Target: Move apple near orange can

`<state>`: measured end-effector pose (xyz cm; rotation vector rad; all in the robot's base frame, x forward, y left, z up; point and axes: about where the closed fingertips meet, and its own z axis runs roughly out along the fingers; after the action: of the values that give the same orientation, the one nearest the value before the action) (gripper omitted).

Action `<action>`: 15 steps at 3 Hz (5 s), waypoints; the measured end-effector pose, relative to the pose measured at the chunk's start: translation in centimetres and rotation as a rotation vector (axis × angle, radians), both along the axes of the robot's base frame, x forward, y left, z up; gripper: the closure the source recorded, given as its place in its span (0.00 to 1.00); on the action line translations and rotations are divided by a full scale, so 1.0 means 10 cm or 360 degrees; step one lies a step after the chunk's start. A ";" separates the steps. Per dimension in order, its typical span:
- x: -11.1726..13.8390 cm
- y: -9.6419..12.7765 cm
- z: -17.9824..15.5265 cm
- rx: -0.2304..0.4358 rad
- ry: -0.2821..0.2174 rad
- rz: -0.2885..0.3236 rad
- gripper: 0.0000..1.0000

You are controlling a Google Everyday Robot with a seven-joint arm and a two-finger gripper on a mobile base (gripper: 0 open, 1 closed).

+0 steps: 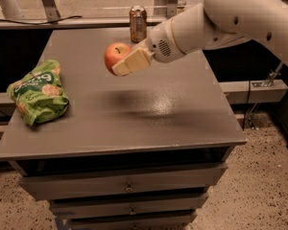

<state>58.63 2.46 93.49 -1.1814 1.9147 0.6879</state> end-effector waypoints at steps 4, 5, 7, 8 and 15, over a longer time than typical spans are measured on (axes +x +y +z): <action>1.88 -0.48 -0.29 -0.0251 -0.0091 -0.0236 1.00; 2.10 -0.70 -0.48 -0.0359 -0.0065 -0.0308 1.00; 2.40 -0.87 -0.52 -0.0360 -0.0043 -0.0465 0.82; 2.46 -0.88 -0.50 -0.0338 -0.0028 -0.0505 0.58; 1.54 -0.96 -0.22 -0.0001 0.0023 -0.0386 0.00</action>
Offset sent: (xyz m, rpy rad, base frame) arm 0.1804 -0.0178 -0.0052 -0.0764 -0.0914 -0.0757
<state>74.02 -7.14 91.32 -0.9263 2.0278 0.5658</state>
